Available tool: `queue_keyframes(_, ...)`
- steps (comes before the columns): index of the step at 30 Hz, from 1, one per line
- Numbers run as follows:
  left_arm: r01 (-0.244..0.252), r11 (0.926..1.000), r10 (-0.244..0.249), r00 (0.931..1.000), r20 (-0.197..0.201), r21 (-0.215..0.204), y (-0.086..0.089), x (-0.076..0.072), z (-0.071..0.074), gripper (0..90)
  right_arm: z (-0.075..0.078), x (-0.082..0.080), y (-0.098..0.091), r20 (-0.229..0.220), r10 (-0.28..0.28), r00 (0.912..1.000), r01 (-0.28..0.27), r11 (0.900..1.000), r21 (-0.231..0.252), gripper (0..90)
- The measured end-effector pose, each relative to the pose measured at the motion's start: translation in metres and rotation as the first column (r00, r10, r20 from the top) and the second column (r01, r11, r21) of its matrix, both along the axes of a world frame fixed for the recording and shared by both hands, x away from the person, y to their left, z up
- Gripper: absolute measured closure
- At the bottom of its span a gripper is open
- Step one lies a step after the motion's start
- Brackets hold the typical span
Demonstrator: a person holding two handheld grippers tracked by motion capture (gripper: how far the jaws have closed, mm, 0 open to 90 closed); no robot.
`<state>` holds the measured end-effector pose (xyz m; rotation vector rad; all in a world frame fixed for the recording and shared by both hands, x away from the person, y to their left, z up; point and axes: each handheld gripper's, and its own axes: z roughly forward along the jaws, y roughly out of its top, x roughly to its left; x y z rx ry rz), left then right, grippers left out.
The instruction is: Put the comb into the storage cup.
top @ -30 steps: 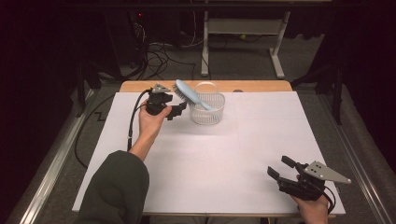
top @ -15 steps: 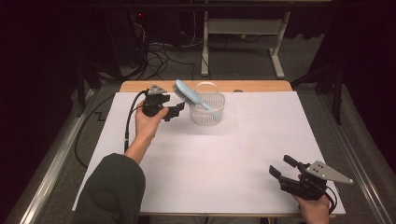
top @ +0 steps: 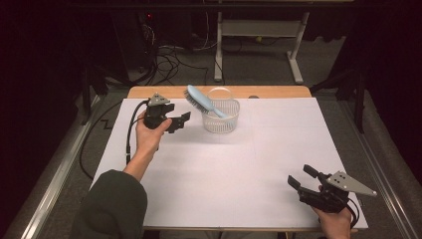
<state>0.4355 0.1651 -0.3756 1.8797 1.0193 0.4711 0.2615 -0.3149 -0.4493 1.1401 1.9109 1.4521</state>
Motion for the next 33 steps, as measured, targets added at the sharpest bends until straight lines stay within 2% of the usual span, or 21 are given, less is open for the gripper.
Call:
queue_keyframes(20,0.0,0.9999,0.0,0.9996,0.029,-0.01,0.021,-0.02,0.003,27.6,0.0,0.001,-0.001,0.002,-0.013,0.9999,0.013,0.9999,0.003,27.9)
queue_keyframes(33,-0.008,0.9996,0.009,0.9992,0.039,-0.027,0.036,-0.033,-0.001,27.4,0.0,0.001,-0.002,0.003,-0.021,0.9998,0.021,0.9998,0.004,27.8)
